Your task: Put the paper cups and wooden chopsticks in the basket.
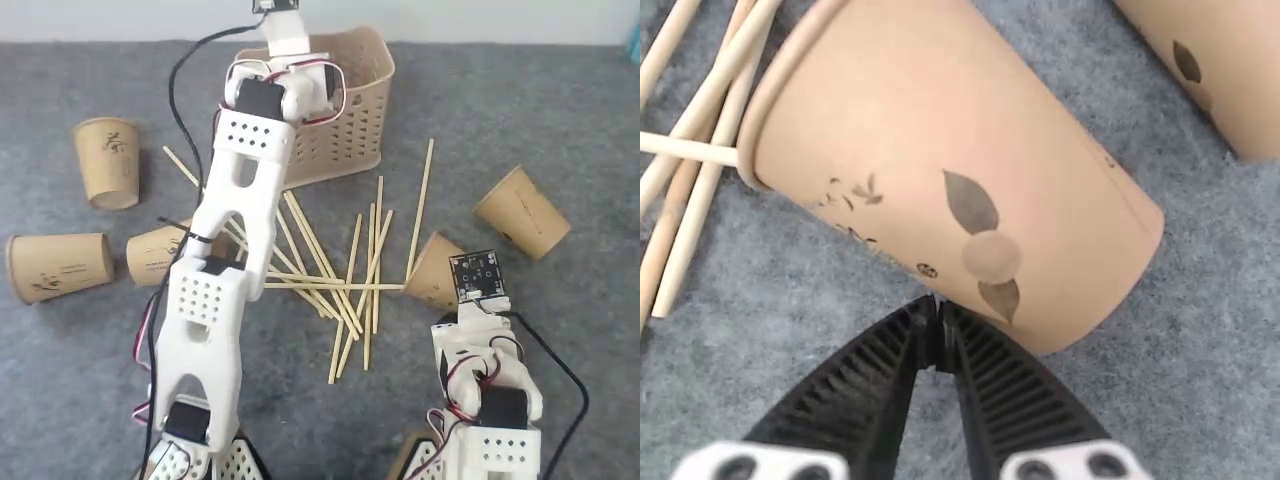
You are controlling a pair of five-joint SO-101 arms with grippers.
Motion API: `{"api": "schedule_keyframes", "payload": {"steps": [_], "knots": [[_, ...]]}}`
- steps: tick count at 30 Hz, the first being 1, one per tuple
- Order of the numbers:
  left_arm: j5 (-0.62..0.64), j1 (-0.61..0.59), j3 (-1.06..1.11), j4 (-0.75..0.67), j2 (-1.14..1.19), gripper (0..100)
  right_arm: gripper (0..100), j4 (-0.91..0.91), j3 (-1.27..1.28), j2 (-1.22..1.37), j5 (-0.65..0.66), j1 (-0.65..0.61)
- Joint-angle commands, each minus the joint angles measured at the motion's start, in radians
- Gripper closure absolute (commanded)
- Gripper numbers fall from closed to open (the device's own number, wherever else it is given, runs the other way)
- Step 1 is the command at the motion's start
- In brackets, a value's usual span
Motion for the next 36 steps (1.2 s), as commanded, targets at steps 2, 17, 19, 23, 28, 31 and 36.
{"api": "schedule_keyframes", "payload": {"steps": [2,17,19,23,28,31,36], "knots": [[-0.064,0.066,-0.176,0.218,0.000,99,99.1,-0.013,0.015,-0.018,0.014,0.002],[-0.118,0.086,-0.306,0.370,-0.012,99,99.1,-0.016,0.015,-0.018,0.014,0.002],[-0.118,0.071,-0.325,0.376,-0.023,95,99.1,-0.018,0.015,-0.018,0.014,0.002],[-0.117,0.064,-0.400,0.456,-0.061,79,99.1,-0.018,0.015,-0.018,0.014,0.002],[-0.121,0.063,-0.495,0.519,-0.124,74,99.1,-0.019,0.015,-0.018,0.014,0.002],[-0.123,0.025,-0.453,0.519,-0.178,74,99.1,-0.019,0.015,-0.018,0.014,0.002],[-0.123,-0.008,-0.234,0.522,-0.381,74,99.1,-0.019,0.015,-0.018,0.014,0.002]]}}
